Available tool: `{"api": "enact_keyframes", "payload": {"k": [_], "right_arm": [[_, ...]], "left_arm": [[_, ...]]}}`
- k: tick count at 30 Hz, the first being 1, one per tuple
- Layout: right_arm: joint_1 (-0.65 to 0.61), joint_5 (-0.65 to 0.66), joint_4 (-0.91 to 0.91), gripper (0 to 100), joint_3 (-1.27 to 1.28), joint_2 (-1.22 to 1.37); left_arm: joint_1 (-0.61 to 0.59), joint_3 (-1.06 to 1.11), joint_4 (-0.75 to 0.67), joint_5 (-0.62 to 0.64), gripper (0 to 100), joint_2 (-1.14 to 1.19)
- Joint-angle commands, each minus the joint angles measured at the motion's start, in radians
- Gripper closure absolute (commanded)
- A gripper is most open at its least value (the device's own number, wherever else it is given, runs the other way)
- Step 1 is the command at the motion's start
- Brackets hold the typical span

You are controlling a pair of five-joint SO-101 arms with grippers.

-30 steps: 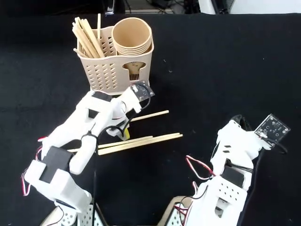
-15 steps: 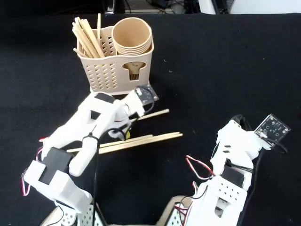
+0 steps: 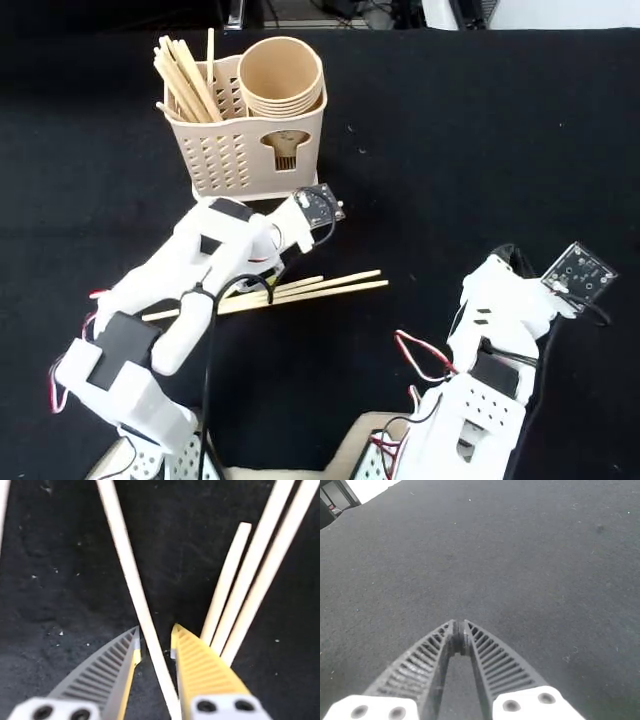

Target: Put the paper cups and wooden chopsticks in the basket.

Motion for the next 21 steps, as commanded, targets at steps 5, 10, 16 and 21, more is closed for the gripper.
{"api": "enact_keyframes", "payload": {"k": [5, 10, 16, 21], "right_arm": [[-0.046, -0.002, -0.023, 96.3, -0.070, -0.013], [-0.046, -0.002, -0.023, 96.3, -0.070, -0.013], [-0.048, -0.002, -0.023, 96.3, -0.070, -0.013], [-0.048, -0.002, -0.023, 96.3, -0.070, -0.013]], "left_arm": [[0.031, -0.007, 0.052, -0.002, 90, -0.092], [0.050, 0.024, 0.054, -0.002, 90, -0.141], [0.059, 0.053, 0.046, -0.005, 95, -0.150], [0.019, 0.038, 0.044, -0.006, 88, -0.150]]}}
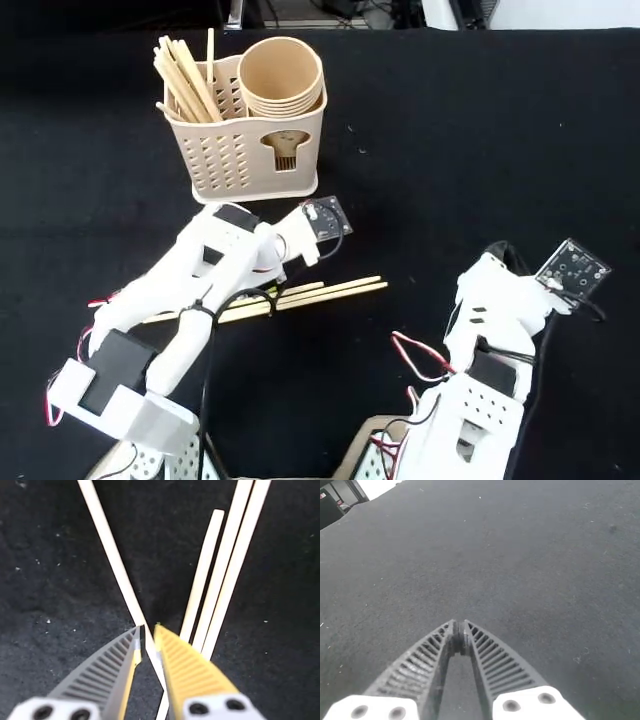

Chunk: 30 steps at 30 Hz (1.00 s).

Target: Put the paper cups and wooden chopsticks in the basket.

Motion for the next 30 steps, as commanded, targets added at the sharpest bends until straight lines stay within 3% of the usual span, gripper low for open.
{"api": "enact_keyframes", "payload": {"k": [1, 11, 25, 30], "right_arm": [[-0.014, -0.002, -0.023, 96.3, -0.070, -0.013], [-0.015, -0.002, -0.021, 96.3, -0.070, -0.013], [-0.017, -0.002, -0.021, 96.3, -0.070, -0.013], [-0.017, -0.002, -0.021, 96.3, -0.070, -0.013]], "left_arm": [[-0.041, -0.024, -0.003, -0.008, 86, -0.038], [-0.124, -0.015, -0.083, -0.006, 82, -0.032], [-0.094, 0.054, -0.163, -0.005, 82, 0.060], [-0.102, 0.054, -0.164, -0.005, 95, 0.058]]}}
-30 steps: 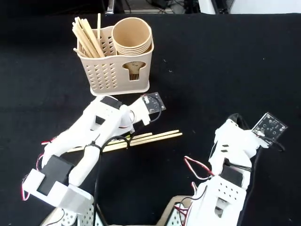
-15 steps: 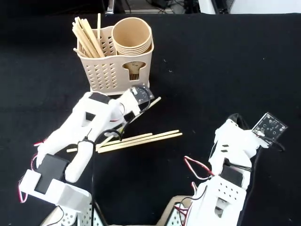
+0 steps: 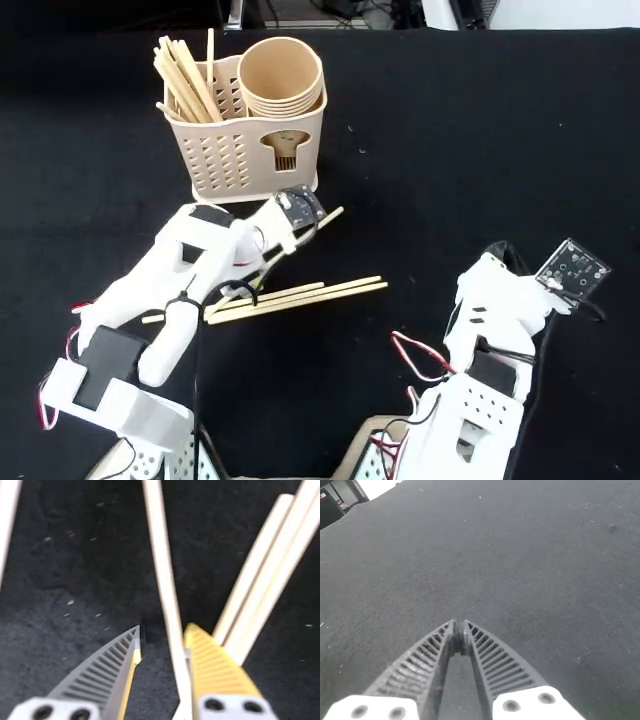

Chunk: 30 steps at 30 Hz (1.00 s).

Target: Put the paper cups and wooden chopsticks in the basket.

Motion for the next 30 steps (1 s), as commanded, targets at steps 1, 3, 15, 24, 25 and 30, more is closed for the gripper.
{"api": "enact_keyframes", "payload": {"k": [1, 3, 15, 24, 25, 30], "right_arm": [[-0.017, -0.002, -0.021, 96.3, -0.070, -0.013], [-0.017, -0.002, -0.021, 96.3, -0.070, -0.013], [-0.017, -0.002, -0.021, 96.3, -0.070, -0.013], [-0.012, -0.005, -0.021, 96.3, -0.070, -0.013], [-0.009, -0.006, -0.021, 96.3, -0.070, -0.013], [-0.009, -0.006, -0.021, 96.3, -0.070, -0.013]], "left_arm": [[-0.001, -0.004, -0.032, -0.002, 97, 0.005], [0.001, -0.004, -0.029, -0.002, 97, 0.005], [0.008, -0.004, 0.043, -0.002, 97, -0.118], [0.008, 0.002, 0.198, -0.009, 97, -0.216], [0.012, -0.001, 0.221, -0.011, 97, -0.216], [0.048, 0.005, 0.370, -0.120, 97, -0.216]]}}
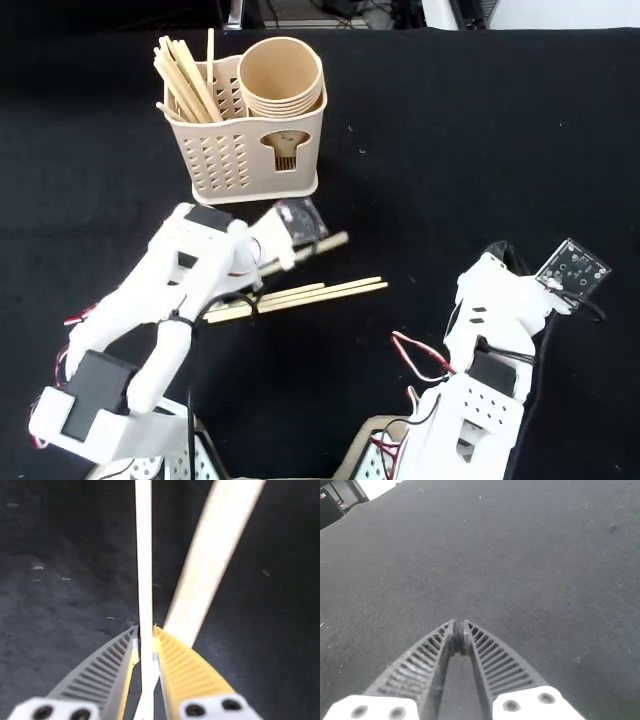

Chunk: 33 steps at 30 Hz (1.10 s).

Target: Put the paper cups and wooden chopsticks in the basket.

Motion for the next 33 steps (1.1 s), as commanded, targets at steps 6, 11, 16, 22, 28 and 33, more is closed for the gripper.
{"api": "enact_keyframes", "payload": {"k": [6, 11, 16, 22, 28, 33], "right_arm": [[-0.011, -0.008, -0.021, 96.3, -0.070, -0.013], [-0.017, -0.008, -0.021, 96.3, -0.071, -0.013], [-0.017, -0.008, -0.021, 96.3, -0.071, -0.013], [-0.017, -0.008, -0.021, 96.3, -0.073, -0.013], [-0.044, -0.002, -0.021, 96.3, -0.070, -0.013], [-0.058, -0.002, -0.021, 96.3, -0.068, -0.013]], "left_arm": [[0.022, 0.053, 0.080, -0.055, 97, -0.038], [0.013, 0.147, -0.092, -0.009, 97, -0.040], [0.022, 0.205, -0.193, 0.051, 85, -0.040], [0.024, 0.222, -0.193, 0.051, 85, -0.040], [0.025, 0.229, -0.193, 0.052, 85, -0.038], [0.110, 0.222, -0.160, 0.058, 85, -0.040]]}}
